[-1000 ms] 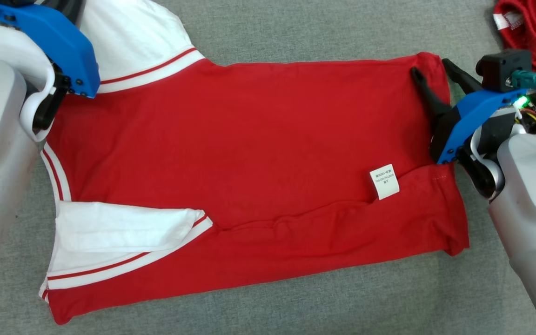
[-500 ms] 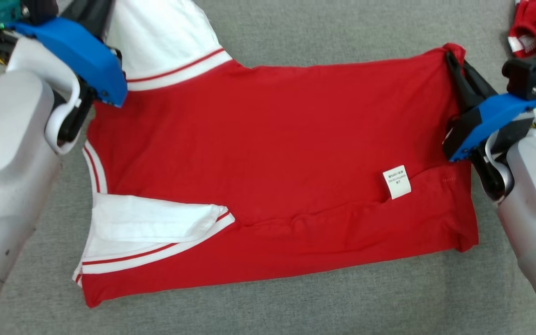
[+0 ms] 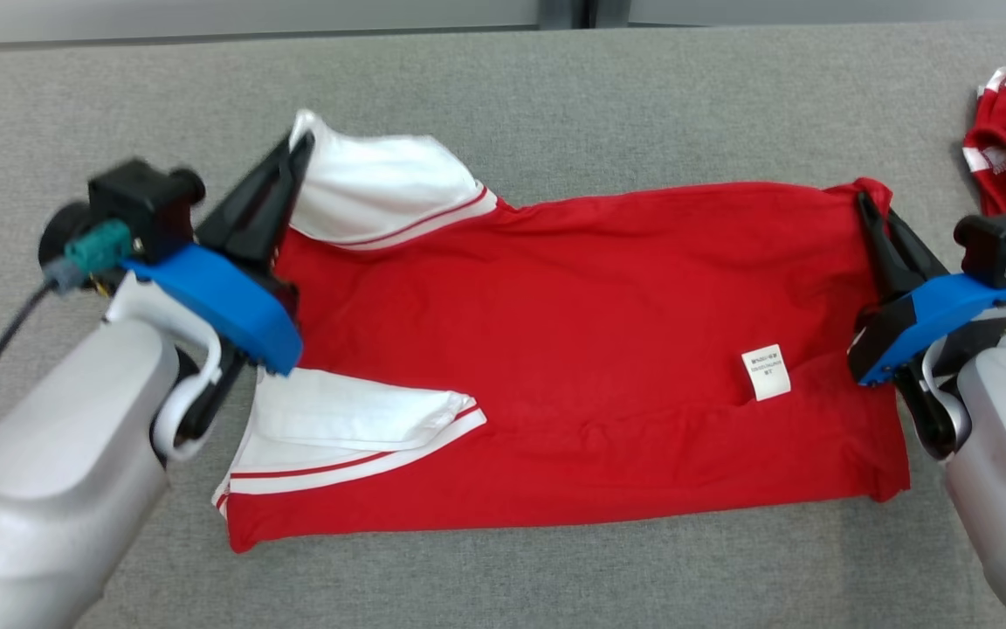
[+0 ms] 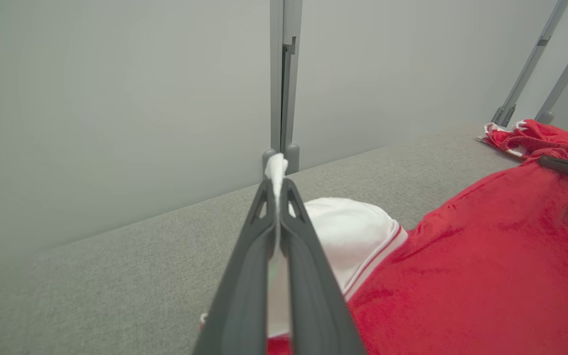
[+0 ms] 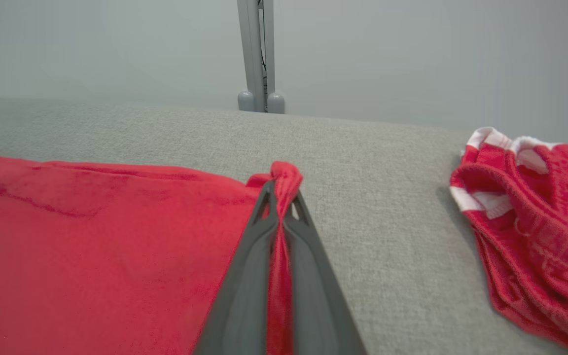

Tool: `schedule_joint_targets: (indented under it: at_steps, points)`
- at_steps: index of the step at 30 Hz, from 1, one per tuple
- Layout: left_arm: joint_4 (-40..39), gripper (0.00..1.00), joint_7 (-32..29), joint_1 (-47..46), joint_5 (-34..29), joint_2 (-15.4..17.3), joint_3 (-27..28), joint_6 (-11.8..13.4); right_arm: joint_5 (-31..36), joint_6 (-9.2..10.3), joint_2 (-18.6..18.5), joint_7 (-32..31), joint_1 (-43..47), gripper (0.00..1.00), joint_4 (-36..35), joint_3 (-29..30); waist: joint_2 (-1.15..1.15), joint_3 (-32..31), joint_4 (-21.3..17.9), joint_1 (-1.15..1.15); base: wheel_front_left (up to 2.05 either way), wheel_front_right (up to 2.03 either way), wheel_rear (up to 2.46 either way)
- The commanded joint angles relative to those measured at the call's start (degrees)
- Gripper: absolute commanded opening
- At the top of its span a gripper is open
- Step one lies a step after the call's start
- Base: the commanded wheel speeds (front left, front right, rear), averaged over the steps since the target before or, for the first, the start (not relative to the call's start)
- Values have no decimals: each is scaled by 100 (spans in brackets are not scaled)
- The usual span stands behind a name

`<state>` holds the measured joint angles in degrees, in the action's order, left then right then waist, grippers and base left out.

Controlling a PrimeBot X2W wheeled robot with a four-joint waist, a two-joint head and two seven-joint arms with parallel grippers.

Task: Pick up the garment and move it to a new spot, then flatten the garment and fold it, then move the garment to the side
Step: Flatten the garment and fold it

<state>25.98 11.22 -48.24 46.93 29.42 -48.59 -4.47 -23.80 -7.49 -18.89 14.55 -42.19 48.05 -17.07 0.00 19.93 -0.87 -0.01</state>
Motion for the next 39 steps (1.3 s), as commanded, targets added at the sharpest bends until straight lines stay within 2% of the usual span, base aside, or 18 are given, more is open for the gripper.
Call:
schedule_joint_targets:
  at_steps: [1, 7, 16, 27, 28, 29, 30, 31, 36, 39]
  points:
    - [-178, 0, 20, 244, 49, 95, -4, 102, 9, -1, -46, 35, 138, 0, -13, 49, 0, -51, 37, 1, 0, 0, 0]
    - [-717, 0, 31, 952, 193, 265, -66, 395, 18, 0, -57, 67, 483, 0, -120, 251, 0, -221, 137, 1, 0, 0, 0]
    - [-1136, 0, 155, 1761, 398, 346, -74, 708, 102, 0, 37, 67, 1151, 0, -622, 708, 0, -394, 201, 1, 0, 0, 0]
    - [-1028, 0, 261, 2171, 423, 332, -73, 843, 170, -1, 332, 68, 1859, 0, -1069, 1178, 0, -574, 213, 1, 0, 0, 0]
    - [-1003, 0, 268, 2203, 447, 318, -66, 859, 189, 0, 345, 68, 1891, 34, -1141, 1254, 0, -593, 209, 1, 0, 0, 0]
    - [-973, 0, 269, 2219, 444, 311, -64, 872, 169, -1, 392, 68, 1952, 85, -1158, 1270, 0, -613, 205, 1, 0, 0, 0]
    - [-952, 40, 289, 2235, 446, 294, -40, 899, 174, -1, 419, 68, 2007, 100, -1194, 1293, 0, -636, 203, 1, 0, 0, 0]
    - [-937, 100, 305, 2265, 459, 272, -18, 910, 188, -1, 422, 69, 2056, 100, -1241, 1310, 0, -663, 201, 1, 0, 0, 0]
    - [-869, 100, 363, 2400, 453, 206, 152, 953, 205, -1, 407, 69, 2198, 100, -1541, 1398, 0, -754, 194, 1, 0, 0, 0]
    - [-887, 100, 396, 2526, 395, 128, 442, 1034, 217, -1, 357, 68, 2296, 100, -1764, 1495, 0, -811, 189, 1, 0, 0, 0]
